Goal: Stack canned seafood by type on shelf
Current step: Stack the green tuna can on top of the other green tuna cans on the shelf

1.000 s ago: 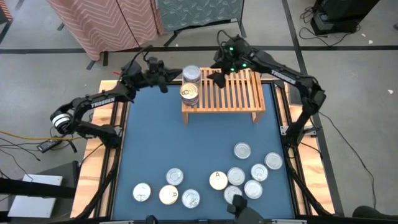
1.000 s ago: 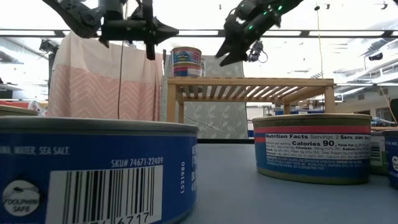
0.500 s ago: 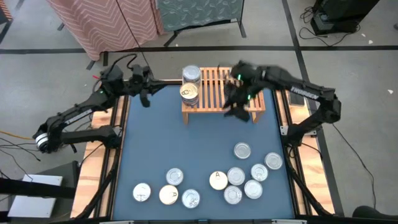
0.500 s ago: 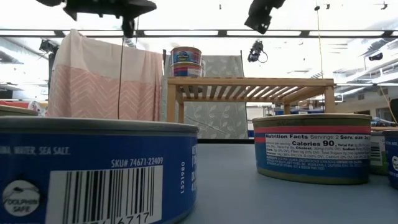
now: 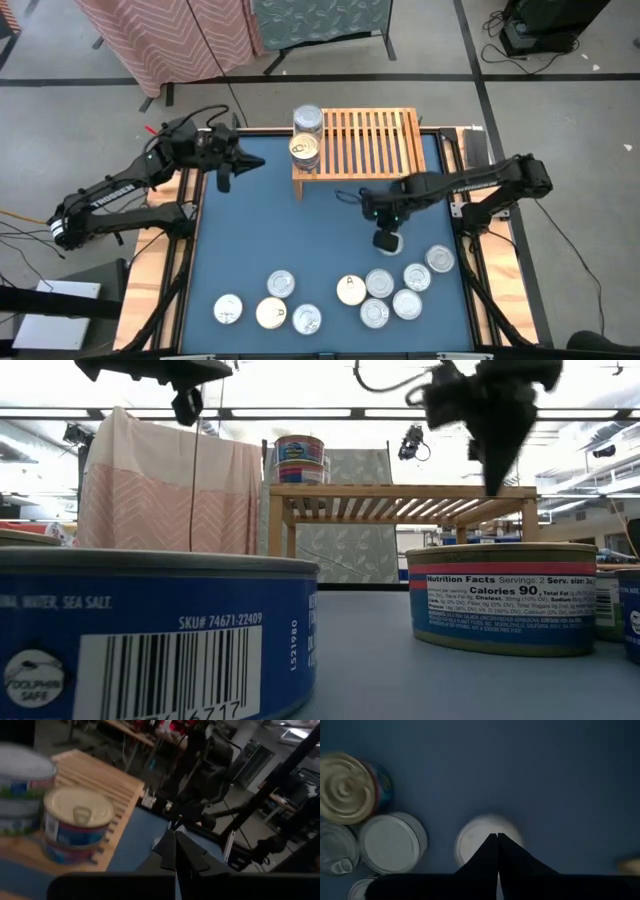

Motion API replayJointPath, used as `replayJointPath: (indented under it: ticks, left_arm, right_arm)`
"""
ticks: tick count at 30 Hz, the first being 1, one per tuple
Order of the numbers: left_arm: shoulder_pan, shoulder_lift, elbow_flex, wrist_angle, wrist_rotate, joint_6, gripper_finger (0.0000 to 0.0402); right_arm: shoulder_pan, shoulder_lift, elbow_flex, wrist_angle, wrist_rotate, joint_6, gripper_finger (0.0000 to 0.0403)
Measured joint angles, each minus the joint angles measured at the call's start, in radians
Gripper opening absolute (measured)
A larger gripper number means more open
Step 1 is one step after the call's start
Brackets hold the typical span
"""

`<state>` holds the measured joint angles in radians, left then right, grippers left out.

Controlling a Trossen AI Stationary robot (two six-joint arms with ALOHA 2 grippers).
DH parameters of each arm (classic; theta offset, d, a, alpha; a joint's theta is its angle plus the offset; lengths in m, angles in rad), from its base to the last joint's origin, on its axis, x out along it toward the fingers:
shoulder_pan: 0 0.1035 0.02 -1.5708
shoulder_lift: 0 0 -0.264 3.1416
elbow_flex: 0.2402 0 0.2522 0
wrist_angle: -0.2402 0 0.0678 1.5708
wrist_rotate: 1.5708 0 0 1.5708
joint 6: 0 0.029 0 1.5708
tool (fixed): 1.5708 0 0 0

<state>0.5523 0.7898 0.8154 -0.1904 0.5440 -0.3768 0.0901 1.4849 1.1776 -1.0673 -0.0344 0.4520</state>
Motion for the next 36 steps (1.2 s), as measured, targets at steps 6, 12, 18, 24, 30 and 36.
replayJointPath:
  ticks: [6,12,18,24,30,36]
  left_arm:
    - [-0.033,0.001,0.0,-0.114,-0.045,0.005,0.0001]
    - [-0.059,0.001,0.0,-0.123,-0.061,0.005,0.0001]
    - [-0.065,0.001,0.0,-0.123,-0.065,0.005,0.0001]
    - [-0.065,0.001,0.0,-0.124,-0.071,0.005,0.0001]
    - [-0.065,0.001,0.0,-0.135,-0.071,0.005,0.0001]
    - [-0.065,0.001,0.0,-0.136,-0.071,0.005,0.0001]
  right_arm:
    - [0.072,0.0,-0.109,0.045,-0.01,0.126,0.0004]
    - [0.119,0.0,-0.197,0.096,-0.005,0.208,0.0005]
    - [0.11,0.0,-0.288,0.248,-0.01,0.226,0.0002]
    - [0.066,0.048,-0.303,0.377,-0.01,0.208,0.0001]
    - [0.039,0.136,-0.263,0.578,-0.042,0.113,0.0001]
    - [-0.015,0.15,-0.112,0.681,0.095,-0.1,0.0]
